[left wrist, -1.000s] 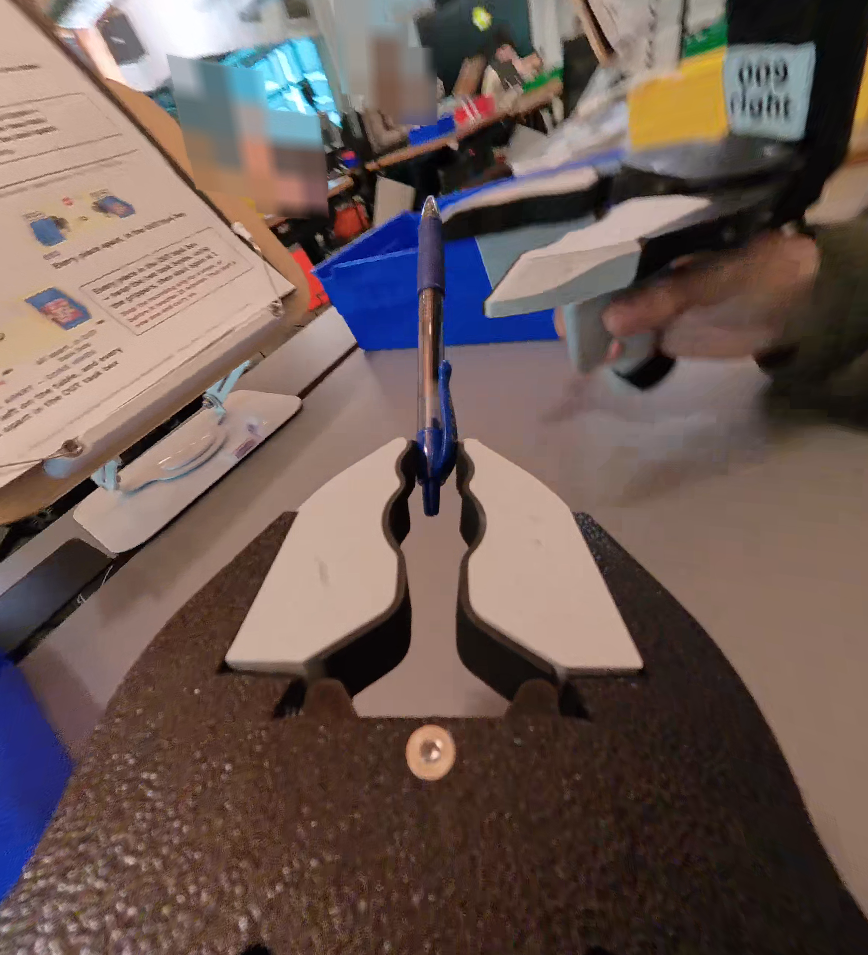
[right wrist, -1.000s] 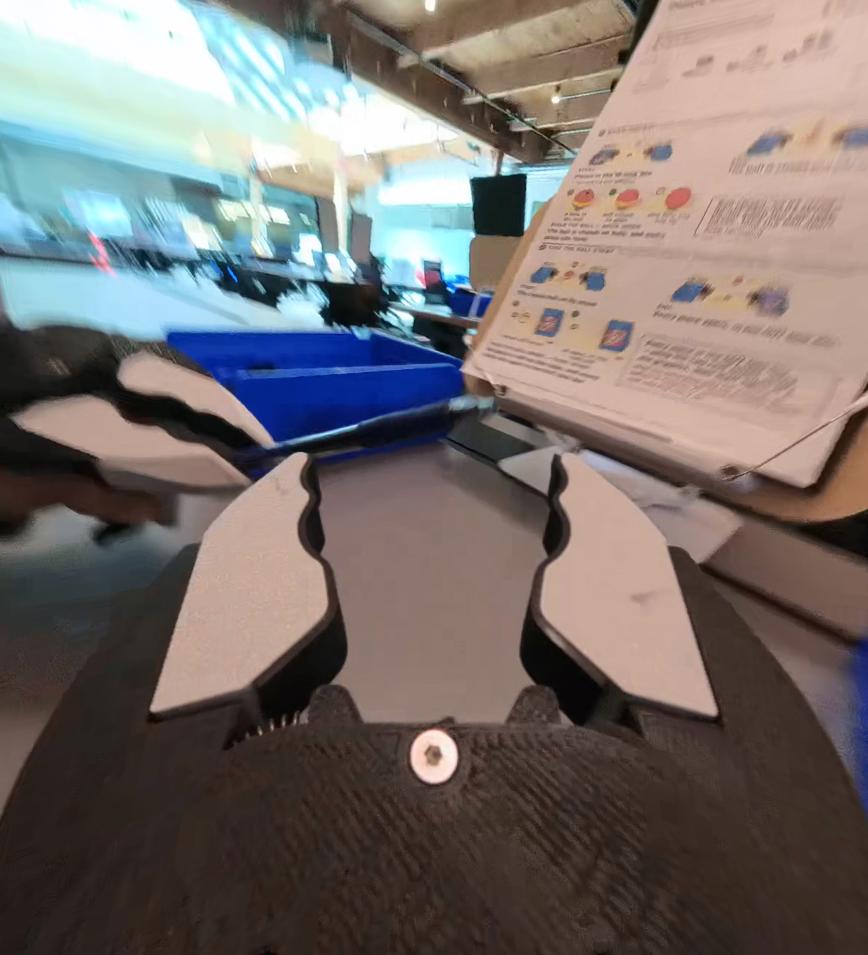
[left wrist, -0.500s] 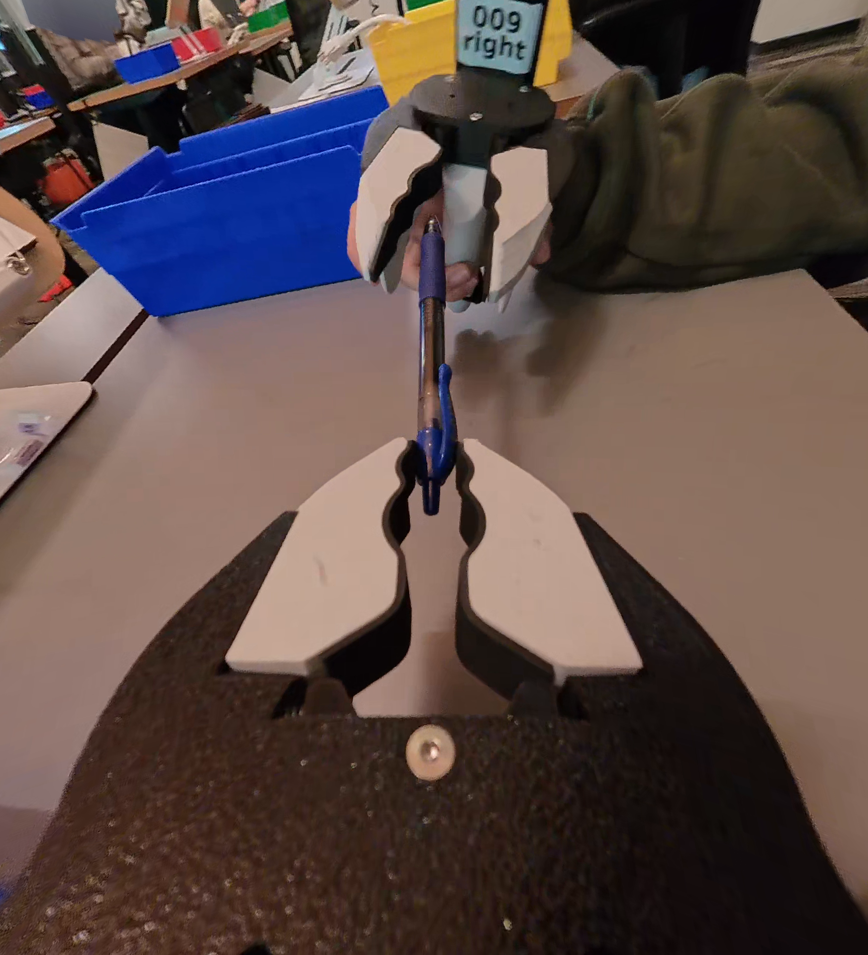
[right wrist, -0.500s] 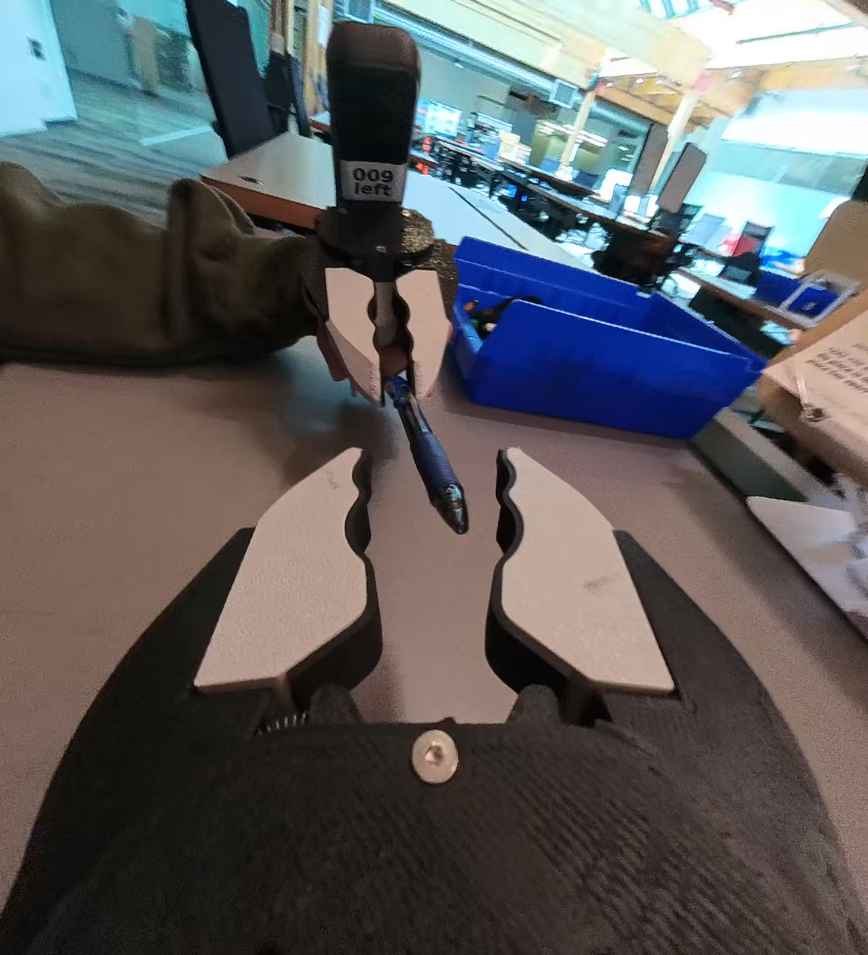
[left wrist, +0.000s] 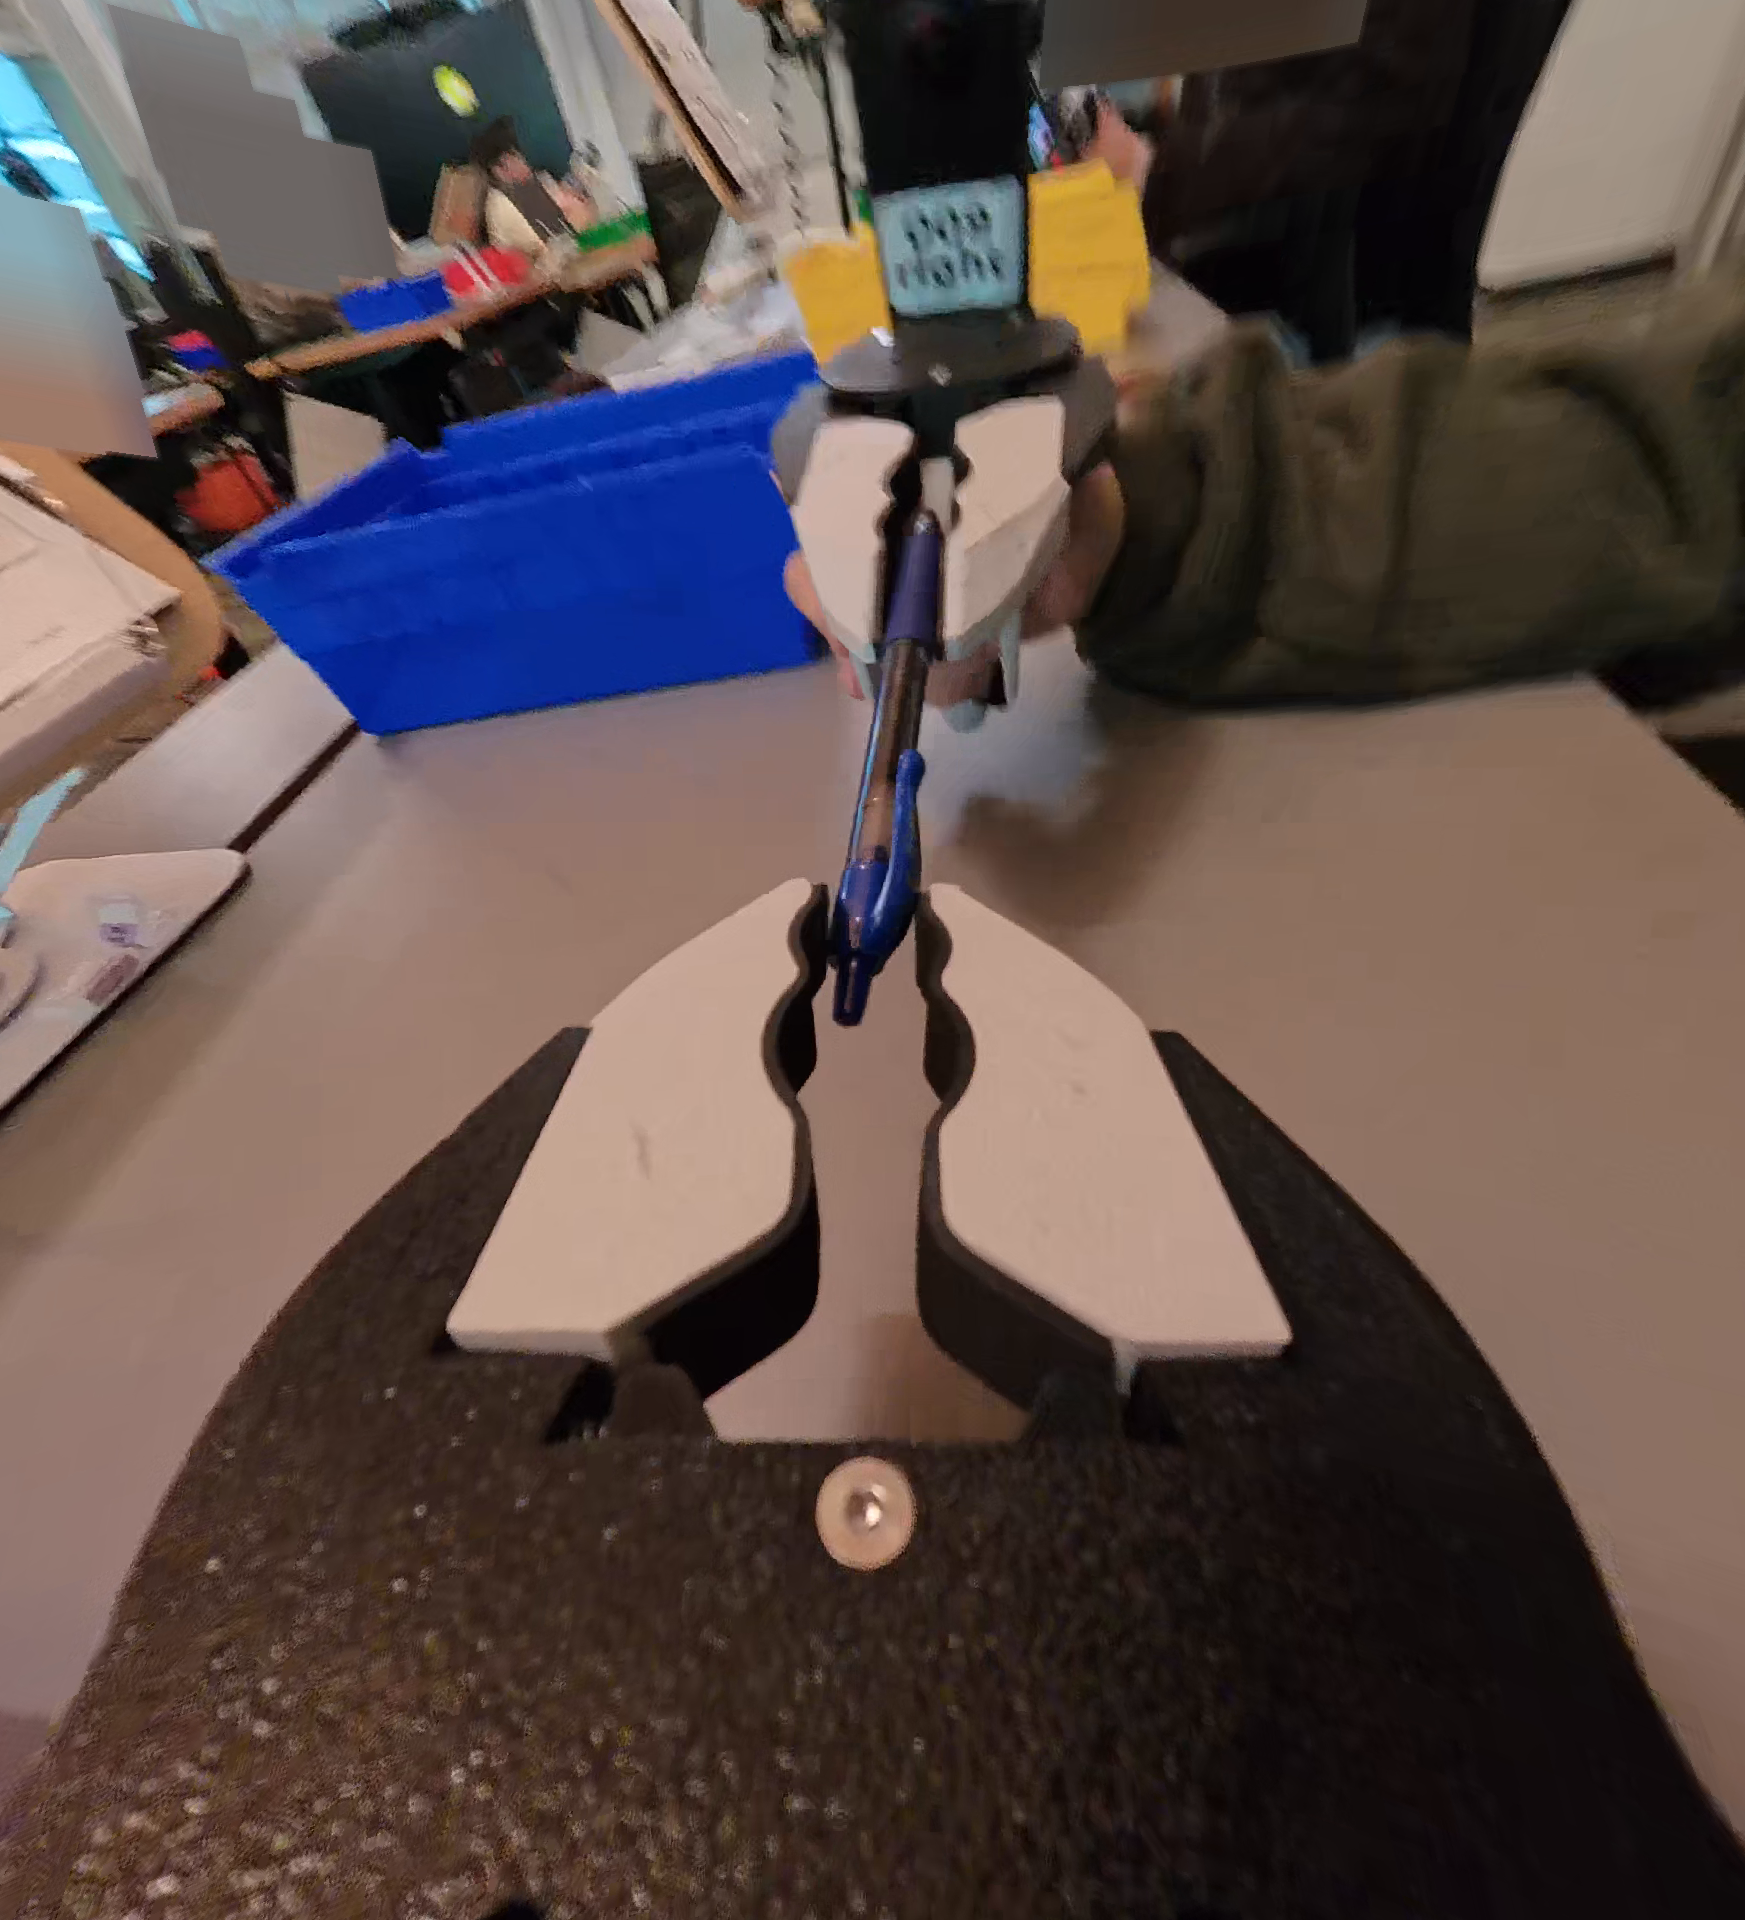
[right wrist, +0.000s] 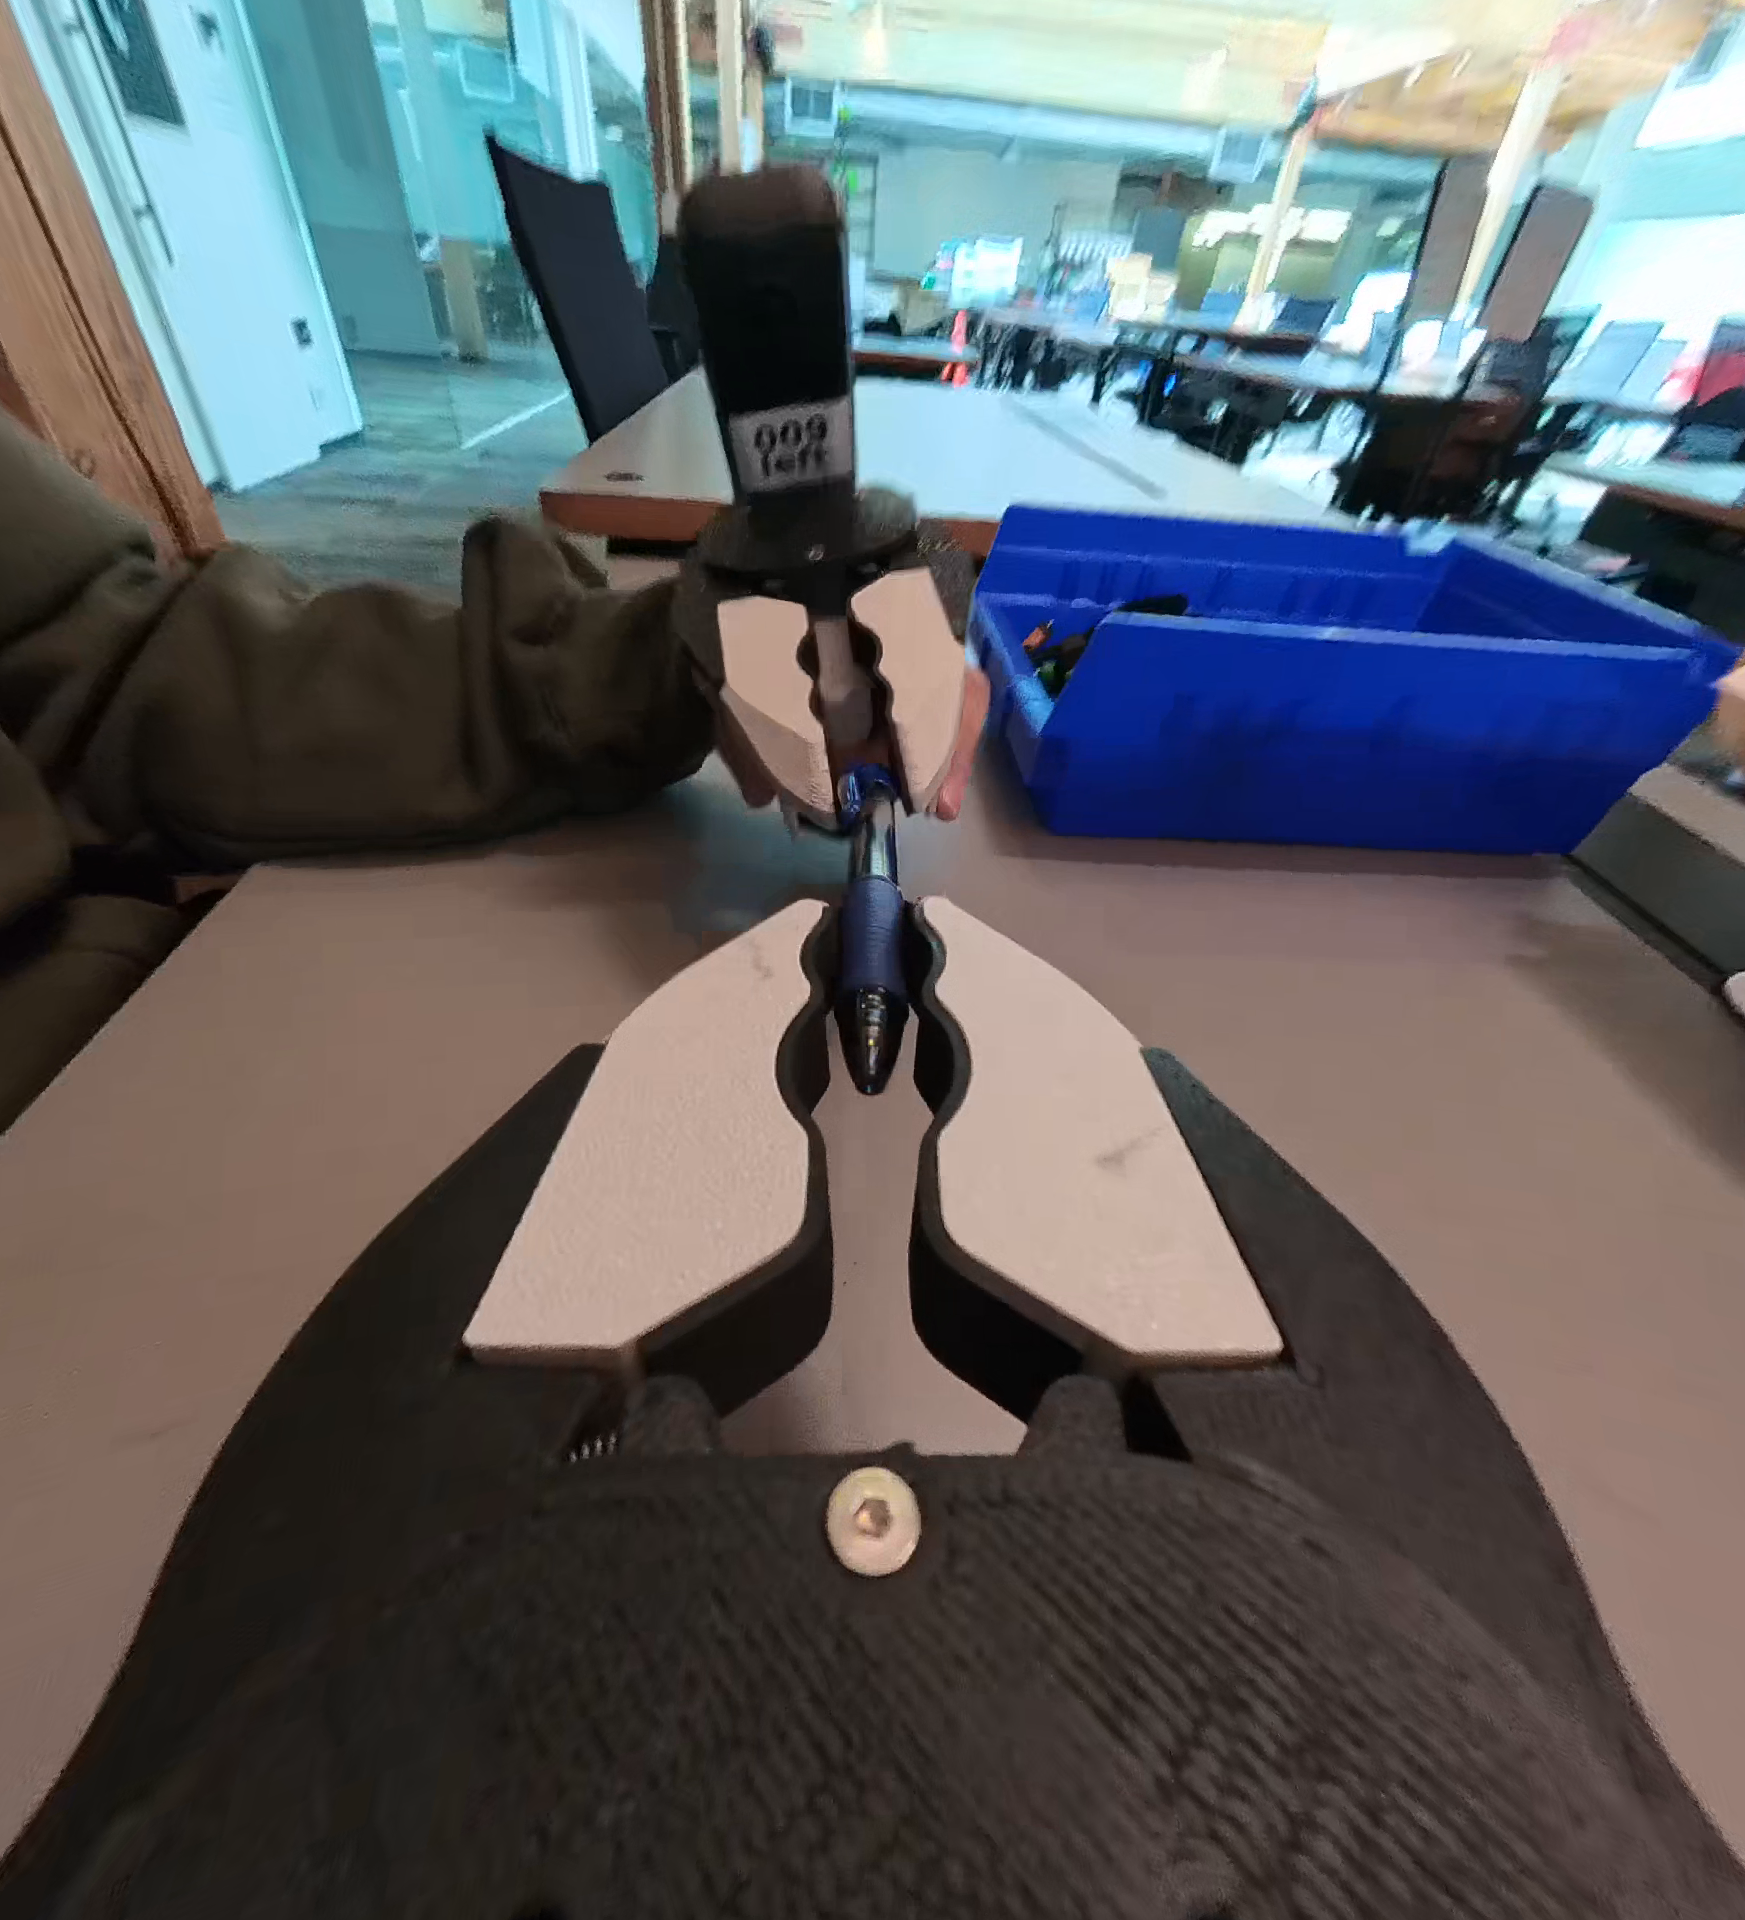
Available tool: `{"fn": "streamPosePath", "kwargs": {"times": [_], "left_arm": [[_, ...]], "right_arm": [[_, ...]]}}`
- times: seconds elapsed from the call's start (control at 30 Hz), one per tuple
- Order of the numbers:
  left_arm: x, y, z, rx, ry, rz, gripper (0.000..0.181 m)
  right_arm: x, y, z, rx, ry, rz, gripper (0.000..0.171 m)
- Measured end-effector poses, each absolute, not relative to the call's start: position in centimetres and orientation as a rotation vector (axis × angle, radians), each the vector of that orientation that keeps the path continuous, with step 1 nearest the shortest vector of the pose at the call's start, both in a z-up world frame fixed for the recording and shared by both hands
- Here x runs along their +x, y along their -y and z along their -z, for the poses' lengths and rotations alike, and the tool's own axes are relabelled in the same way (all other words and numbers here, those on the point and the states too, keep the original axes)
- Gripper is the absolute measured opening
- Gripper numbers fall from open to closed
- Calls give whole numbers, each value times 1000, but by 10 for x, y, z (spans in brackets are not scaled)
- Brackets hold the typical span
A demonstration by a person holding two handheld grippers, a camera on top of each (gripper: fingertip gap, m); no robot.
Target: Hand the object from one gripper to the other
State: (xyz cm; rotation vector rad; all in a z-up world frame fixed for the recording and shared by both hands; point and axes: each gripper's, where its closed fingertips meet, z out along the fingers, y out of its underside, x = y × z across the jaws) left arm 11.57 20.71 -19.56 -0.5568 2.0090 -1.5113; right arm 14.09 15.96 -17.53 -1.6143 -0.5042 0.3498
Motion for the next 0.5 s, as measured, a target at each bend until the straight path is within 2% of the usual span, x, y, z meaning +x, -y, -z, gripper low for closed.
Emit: {"fn": "streamPosePath", "kwargs": {"times": [0.03, 0.1, 0.17, 0.23, 0.33, 0.5], "left_arm": [[118, -210, 188, -584, -1947, 1546, 19], [125, -220, 177, -634, -1831, 1546, 41], [130, -230, 174, -681, -1767, 1513, 49], [133, -232, 176, -701, -1767, 1496, 49], [136, -227, 187, -713, -1822, 1448, 45], [140, -216, 206, -698, -1934, 1353, 39]], "right_arm": [[145, -159, 166, -1568, 484, -318, 11], [169, -155, 138, -1436, 369, -176, 11], [209, -135, 103, -1250, 173, 15, 11], [254, -97, 74, -1068, -46, 224, 11], [304, -44, 63, -994, -254, 529, 11], [371, -11, 113, -1246, -589, 674, 12]]}}
